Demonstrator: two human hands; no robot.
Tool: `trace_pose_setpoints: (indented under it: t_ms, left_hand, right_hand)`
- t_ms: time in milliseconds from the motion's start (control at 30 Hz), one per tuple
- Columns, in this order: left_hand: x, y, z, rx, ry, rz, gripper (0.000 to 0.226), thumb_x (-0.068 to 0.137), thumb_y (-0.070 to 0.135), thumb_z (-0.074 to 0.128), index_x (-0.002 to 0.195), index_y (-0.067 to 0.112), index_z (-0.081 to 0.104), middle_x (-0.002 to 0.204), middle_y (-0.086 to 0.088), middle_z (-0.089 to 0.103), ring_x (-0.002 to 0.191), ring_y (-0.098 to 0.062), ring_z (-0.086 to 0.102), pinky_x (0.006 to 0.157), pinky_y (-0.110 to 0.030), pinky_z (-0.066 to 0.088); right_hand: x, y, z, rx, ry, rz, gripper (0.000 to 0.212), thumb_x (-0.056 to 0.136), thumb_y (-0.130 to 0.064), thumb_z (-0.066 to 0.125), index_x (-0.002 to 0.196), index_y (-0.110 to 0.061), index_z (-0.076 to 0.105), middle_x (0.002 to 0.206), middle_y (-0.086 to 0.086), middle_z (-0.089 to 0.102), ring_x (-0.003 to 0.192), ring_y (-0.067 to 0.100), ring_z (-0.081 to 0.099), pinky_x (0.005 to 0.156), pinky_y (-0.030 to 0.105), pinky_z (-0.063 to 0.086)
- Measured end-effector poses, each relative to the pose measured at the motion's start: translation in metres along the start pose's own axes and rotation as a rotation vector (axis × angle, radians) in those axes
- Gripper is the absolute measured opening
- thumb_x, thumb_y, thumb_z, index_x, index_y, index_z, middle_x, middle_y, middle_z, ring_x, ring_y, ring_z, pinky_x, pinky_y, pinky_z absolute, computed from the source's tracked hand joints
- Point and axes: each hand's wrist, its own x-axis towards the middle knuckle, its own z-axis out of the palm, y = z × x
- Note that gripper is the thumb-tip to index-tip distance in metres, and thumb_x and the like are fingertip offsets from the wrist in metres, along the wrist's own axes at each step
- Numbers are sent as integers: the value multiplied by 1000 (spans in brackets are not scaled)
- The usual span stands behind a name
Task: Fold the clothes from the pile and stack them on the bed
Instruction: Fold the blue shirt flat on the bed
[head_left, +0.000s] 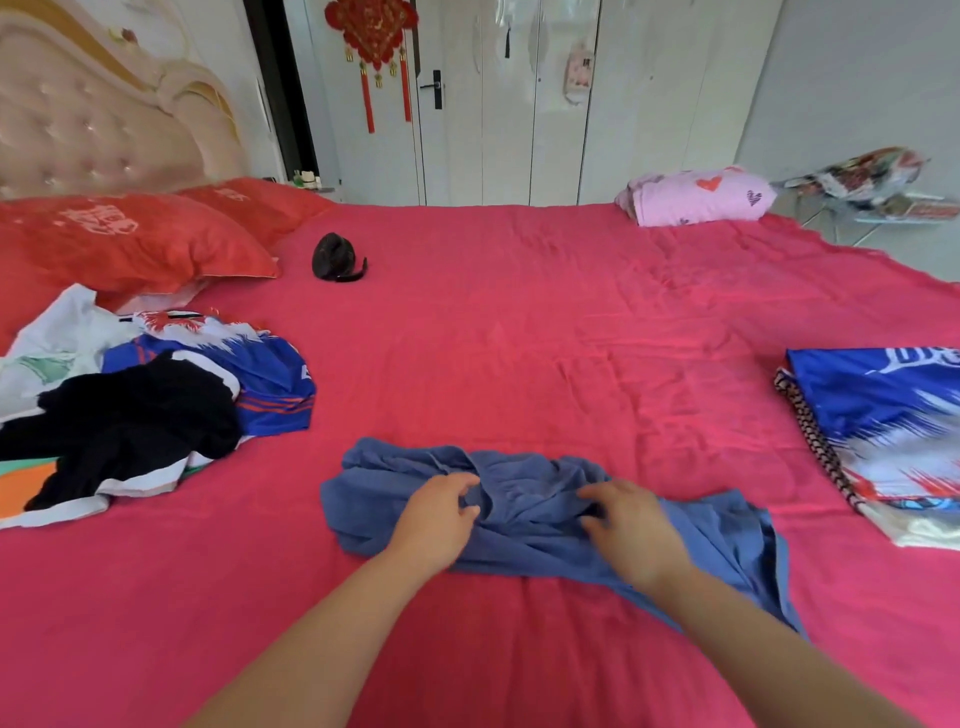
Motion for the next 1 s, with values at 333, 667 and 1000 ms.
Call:
trace_pose_setpoints:
  t_ms: [333, 667, 1000]
  left_hand:
    - [52, -35, 14, 111, -167, 76, 55, 90, 3, 41, 143, 18, 32, 143, -2, 42, 129, -18, 41, 106, -30, 32]
    - [54, 52, -57, -1, 26, 338, 31, 85, 32, 65, 65, 20, 44, 65, 1, 47, 71, -21, 47, 61, -32, 26]
    - [26, 131, -153, -301, 151, 315, 39, 85, 14, 62, 56, 19, 38, 57, 3, 32, 58, -8, 29, 53, -24, 22]
  right_hand:
    - [62, -48, 54, -156, -68, -236, 27, 88, -17, 45, 108, -26, 62, 111, 0, 63, 106, 23, 54, 77, 29, 37]
    - [67, -75, -50, 397, 126, -234, 32, 77, 7, 54, 97, -16, 57, 81, -3, 63, 75, 11, 58, 65, 12, 38]
    - [3, -11, -57, 106, -208, 213, 17, 86, -28, 60, 86, -12, 64, 78, 2, 59, 82, 10, 55, 61, 21, 30]
